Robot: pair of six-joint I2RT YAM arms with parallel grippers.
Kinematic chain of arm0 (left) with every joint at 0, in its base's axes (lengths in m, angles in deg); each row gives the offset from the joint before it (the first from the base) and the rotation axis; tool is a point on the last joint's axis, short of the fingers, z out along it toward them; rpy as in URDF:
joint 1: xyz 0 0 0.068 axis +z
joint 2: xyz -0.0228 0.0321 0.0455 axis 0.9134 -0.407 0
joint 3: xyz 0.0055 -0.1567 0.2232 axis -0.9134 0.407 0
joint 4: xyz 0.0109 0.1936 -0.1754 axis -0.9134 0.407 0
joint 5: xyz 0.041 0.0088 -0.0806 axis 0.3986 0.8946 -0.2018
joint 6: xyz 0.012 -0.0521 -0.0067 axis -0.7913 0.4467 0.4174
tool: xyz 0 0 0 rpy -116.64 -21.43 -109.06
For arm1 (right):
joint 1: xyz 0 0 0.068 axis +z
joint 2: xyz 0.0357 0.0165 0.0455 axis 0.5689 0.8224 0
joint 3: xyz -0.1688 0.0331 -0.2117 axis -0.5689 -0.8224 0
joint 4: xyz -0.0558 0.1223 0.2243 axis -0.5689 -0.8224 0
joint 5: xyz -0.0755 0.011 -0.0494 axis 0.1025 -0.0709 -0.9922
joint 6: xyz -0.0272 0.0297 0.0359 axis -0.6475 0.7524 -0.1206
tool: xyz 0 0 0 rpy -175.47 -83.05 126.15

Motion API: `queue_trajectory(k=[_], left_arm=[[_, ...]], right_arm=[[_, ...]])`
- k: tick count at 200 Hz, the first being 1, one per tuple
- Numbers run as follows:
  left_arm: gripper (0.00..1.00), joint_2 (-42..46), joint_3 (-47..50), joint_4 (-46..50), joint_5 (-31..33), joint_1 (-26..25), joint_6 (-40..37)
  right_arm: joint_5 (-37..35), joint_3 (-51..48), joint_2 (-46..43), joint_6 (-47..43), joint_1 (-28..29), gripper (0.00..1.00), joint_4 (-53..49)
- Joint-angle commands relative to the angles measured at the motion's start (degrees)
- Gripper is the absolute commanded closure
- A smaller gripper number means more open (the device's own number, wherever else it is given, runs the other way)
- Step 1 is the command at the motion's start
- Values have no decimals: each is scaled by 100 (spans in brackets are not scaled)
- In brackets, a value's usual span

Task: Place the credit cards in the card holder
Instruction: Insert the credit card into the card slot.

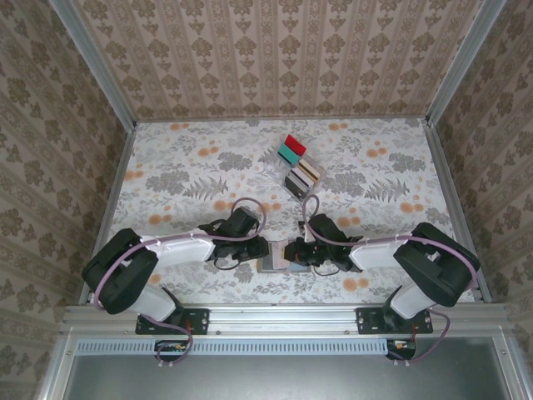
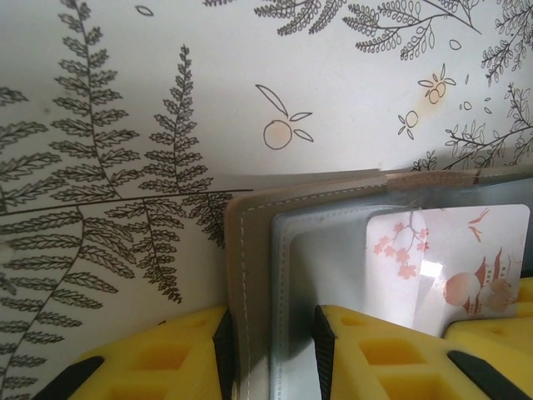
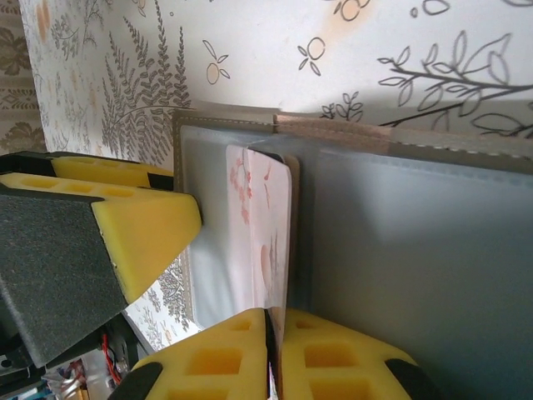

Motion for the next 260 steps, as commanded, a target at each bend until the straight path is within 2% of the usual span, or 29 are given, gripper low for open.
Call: queue_trajectory(k=[1, 54, 116, 196, 226, 260], left_arm=[[66, 34, 134, -64, 9, -86, 153], [65, 169, 178, 59, 185, -88, 122], [65, 205, 169, 51, 221, -75, 131], [65, 221, 169, -99, 154, -71, 220], [65, 217, 196, -107, 159, -70, 236], [65, 217, 210, -51, 203, -70, 245]], right_arm=[[-105, 158, 173, 95, 155, 88, -334], [-409, 474, -85, -260, 166, 78, -1540], [-525, 830, -92, -473, 171, 71, -2239], [-202, 1047, 287, -127, 337, 76, -1571], [-289, 1174, 333, -145, 378, 76, -1759], [-598, 1307, 137, -244, 379, 68, -2417]])
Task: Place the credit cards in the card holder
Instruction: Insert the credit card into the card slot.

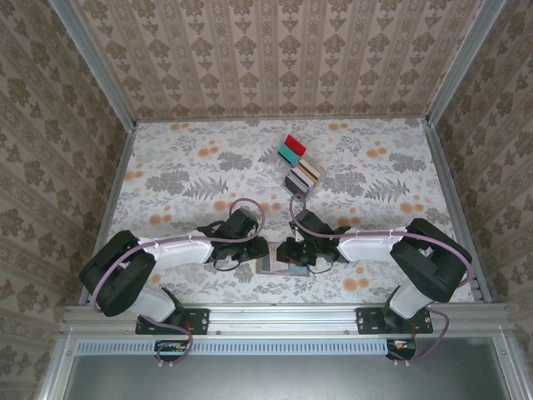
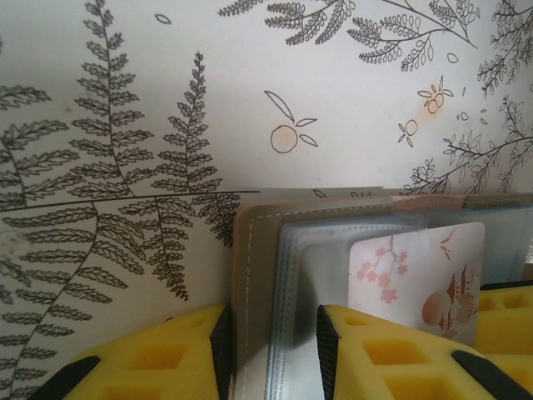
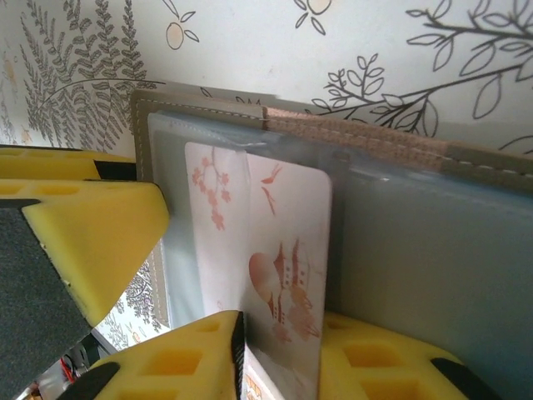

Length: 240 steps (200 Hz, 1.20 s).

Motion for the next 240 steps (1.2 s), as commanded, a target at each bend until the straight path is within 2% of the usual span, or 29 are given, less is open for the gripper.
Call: queue_trajectory(k=[1, 36, 70, 100, 135, 153, 183, 240], left_arm=[[65, 102, 107, 65, 55, -25, 94], [67, 111, 152, 111, 51, -19, 77], [67, 108, 161, 76, 38, -3, 77], [67, 101, 148, 61, 10, 2, 46], [67, 109, 178, -76, -99, 1, 79], [67, 126, 222, -165, -148, 2, 155], [66, 135, 279, -343, -214, -7, 311], [66, 179, 373, -536, -194, -13, 572]], right_arm=[[-242, 236, -125, -42, 56, 68, -536], [-536, 455, -319, -269, 58, 64, -1280], [-658, 582, -389, -351, 66, 62, -1598], [-606, 582, -328, -317, 74, 64, -1541], [-398, 538, -227, -184, 112, 79, -1138], [-250, 507, -134, 14, 113, 82, -817], [-147, 465, 8, 311, 115, 83, -387], [-85, 499, 164, 505, 126, 81, -190]])
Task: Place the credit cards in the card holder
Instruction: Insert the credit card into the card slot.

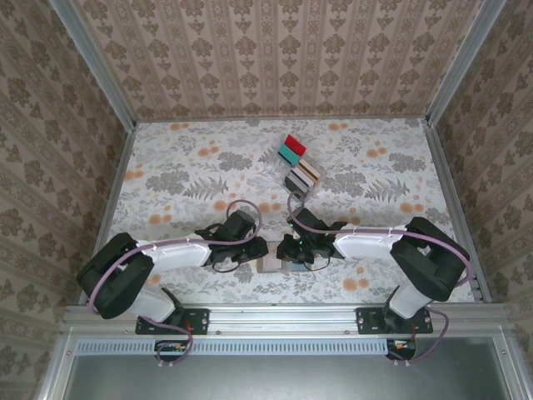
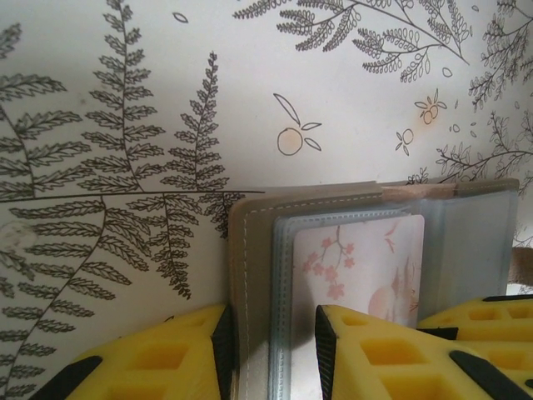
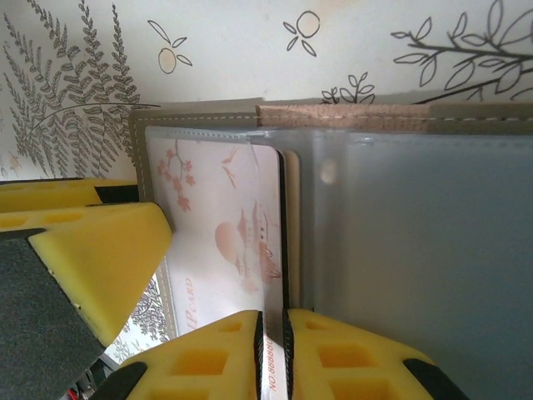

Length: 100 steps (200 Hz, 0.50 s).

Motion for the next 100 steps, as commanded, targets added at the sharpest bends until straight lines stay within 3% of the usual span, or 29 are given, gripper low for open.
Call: queue_trajectory(k=[1, 51, 100], left_arm=[[66, 52, 117, -149, -173, -23, 236], [65, 278, 178, -3, 134, -16, 317], [59, 545, 62, 343, 401, 132, 126]], right_arm=[[152, 65, 75, 171, 42, 81, 399], [255, -44, -212, 40, -42, 77, 394], [-241, 312, -999, -726, -393, 62, -1080]])
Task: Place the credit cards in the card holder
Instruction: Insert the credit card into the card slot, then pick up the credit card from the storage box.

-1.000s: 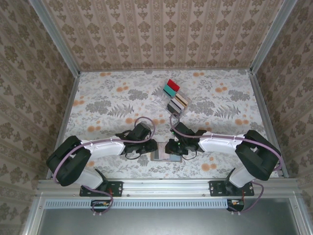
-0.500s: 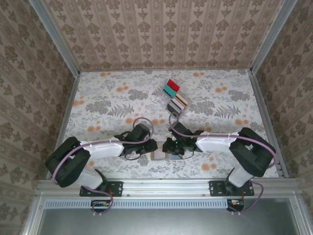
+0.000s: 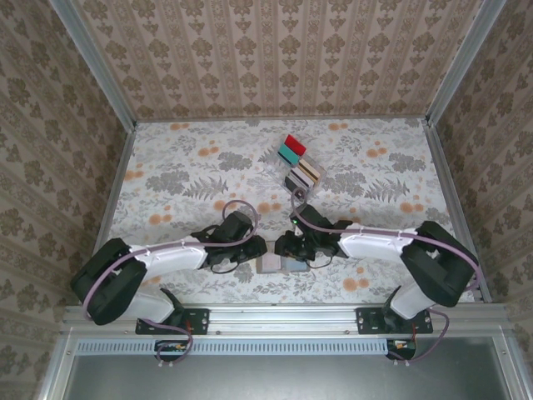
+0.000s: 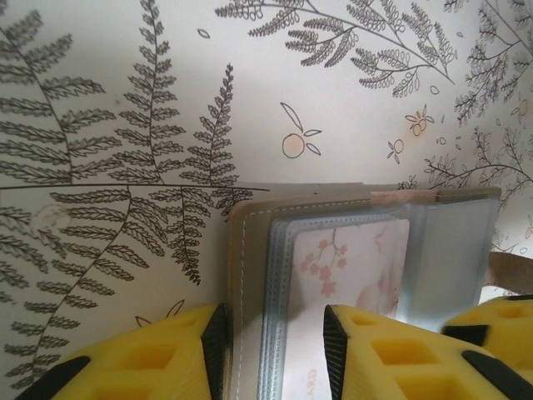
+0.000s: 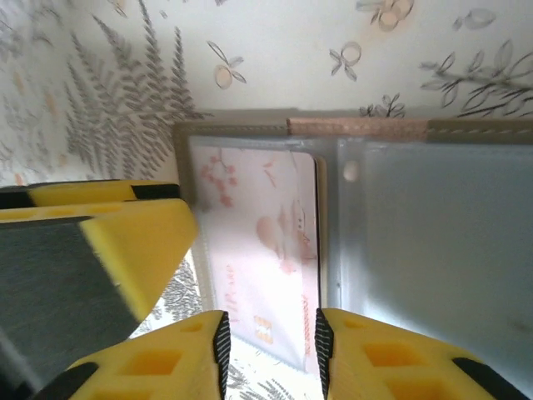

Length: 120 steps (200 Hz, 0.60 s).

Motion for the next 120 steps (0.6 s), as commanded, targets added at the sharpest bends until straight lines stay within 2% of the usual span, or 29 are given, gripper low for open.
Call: queue_trajectory(k=[1, 27, 62, 98, 120], left_arm=[[59, 193, -64, 284, 203, 125, -76], [57, 219, -222, 362, 100, 372, -264], [53, 285, -522, 482, -26, 798, -623], [47, 146, -861, 334, -300, 1214, -894], [44, -144, -1200, 340, -493, 1341, -1071]], right_arm=[[-286, 343, -476, -559, -193, 62, -885], [-822, 1101, -769, -1329, -612, 58, -2117], [-1309, 2174, -648, -2365, -1503, 57, -3071], [-2070, 3634, 500, -3597, -1713, 58, -4042], [-2675, 4383, 1123, -3967, -1729, 56, -4472]])
